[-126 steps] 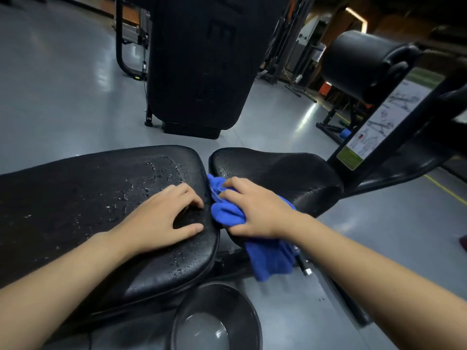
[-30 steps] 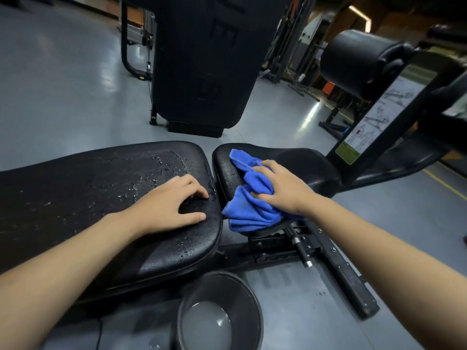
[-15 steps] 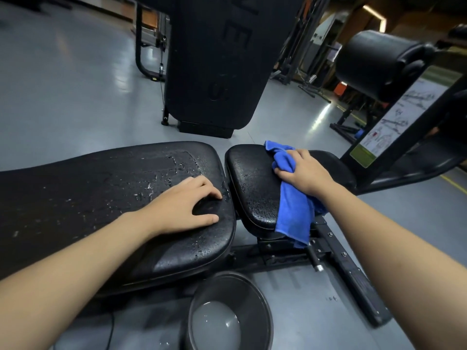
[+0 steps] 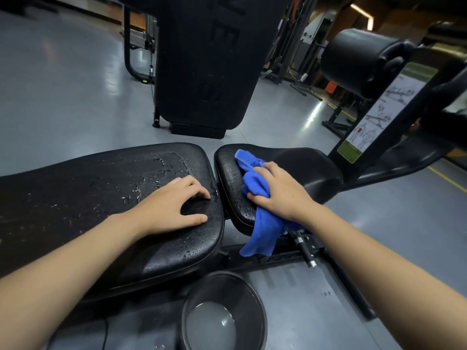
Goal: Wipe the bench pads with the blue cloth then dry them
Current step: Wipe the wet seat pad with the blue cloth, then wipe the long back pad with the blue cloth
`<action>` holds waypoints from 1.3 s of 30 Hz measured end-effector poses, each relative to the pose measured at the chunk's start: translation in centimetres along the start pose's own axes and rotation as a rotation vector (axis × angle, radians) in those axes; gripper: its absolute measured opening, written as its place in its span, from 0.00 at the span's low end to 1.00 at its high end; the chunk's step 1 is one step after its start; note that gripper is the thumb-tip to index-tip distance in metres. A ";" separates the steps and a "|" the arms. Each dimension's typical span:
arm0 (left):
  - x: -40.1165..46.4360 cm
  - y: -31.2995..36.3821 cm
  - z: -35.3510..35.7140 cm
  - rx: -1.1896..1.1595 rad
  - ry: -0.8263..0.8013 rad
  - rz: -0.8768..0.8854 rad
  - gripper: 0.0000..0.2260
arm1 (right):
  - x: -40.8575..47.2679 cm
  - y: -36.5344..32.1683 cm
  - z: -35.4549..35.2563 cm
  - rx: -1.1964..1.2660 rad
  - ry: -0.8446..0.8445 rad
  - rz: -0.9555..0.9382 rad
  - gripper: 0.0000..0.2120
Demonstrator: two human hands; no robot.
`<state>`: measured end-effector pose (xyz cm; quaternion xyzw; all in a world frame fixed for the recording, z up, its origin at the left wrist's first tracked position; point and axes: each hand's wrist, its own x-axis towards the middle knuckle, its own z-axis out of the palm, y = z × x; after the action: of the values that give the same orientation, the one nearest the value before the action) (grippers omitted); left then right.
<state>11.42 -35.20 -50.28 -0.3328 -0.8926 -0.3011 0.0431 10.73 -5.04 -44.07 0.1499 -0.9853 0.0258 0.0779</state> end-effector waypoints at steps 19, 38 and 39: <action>-0.5 0.8 -0.4 0.032 0.017 0.017 0.20 | 1.8 -3.3 0.4 0.242 -0.001 0.054 0.22; -4.3 2.1 -6.1 -0.198 0.644 0.008 0.04 | 0.9 -15.6 3.7 0.518 -0.087 -0.228 0.25; -4.5 2.0 -5.9 -0.171 0.612 -0.013 0.05 | 1.2 -15.9 4.0 0.450 -0.128 -0.217 0.30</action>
<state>15.43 -39.94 -45.76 -0.2234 -0.8117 -0.4614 0.2798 13.80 -20.83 -47.41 0.2699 -0.9357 0.2266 -0.0175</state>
